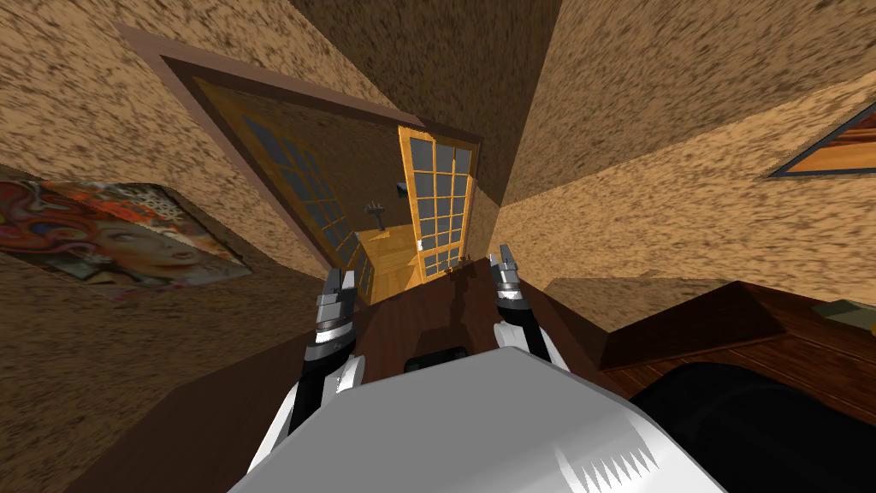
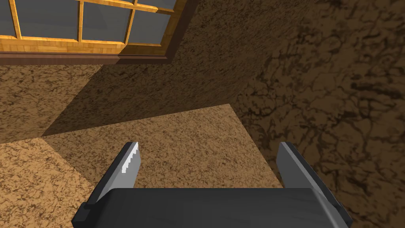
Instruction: Push the door open
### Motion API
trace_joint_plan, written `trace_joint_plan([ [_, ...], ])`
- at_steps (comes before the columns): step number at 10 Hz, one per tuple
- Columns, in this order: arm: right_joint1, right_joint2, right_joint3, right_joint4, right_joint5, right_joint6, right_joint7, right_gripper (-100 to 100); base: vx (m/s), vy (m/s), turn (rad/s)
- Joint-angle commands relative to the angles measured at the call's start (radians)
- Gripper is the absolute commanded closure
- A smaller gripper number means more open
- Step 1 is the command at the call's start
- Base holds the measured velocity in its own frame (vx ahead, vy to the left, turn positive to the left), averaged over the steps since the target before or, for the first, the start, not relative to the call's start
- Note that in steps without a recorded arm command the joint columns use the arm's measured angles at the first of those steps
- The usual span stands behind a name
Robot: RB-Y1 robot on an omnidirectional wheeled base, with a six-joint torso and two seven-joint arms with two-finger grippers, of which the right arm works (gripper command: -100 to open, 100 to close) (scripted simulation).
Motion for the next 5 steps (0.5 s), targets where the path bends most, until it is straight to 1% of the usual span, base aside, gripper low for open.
trace_joint_plan([
  [1, -0.012, -0.011, 0.000, 0.031, 0.004, -0.007, -0.036, -100, 0.057, -0.088, 0.015],
  [2, -0.016, -0.015, 0.000, 0.043, 0.006, -0.010, -0.049, -100, 0.105, 0.008, 0.018],
  [3, -0.024, -0.022, 0.000, 0.066, 0.009, -0.016, -0.076, -100, 0.117, 0.056, 0.008],
  [5, -0.034, -0.029, -0.001, 0.091, 0.013, -0.022, -0.105, -100, 0.102, 0.043, 0.006],
])
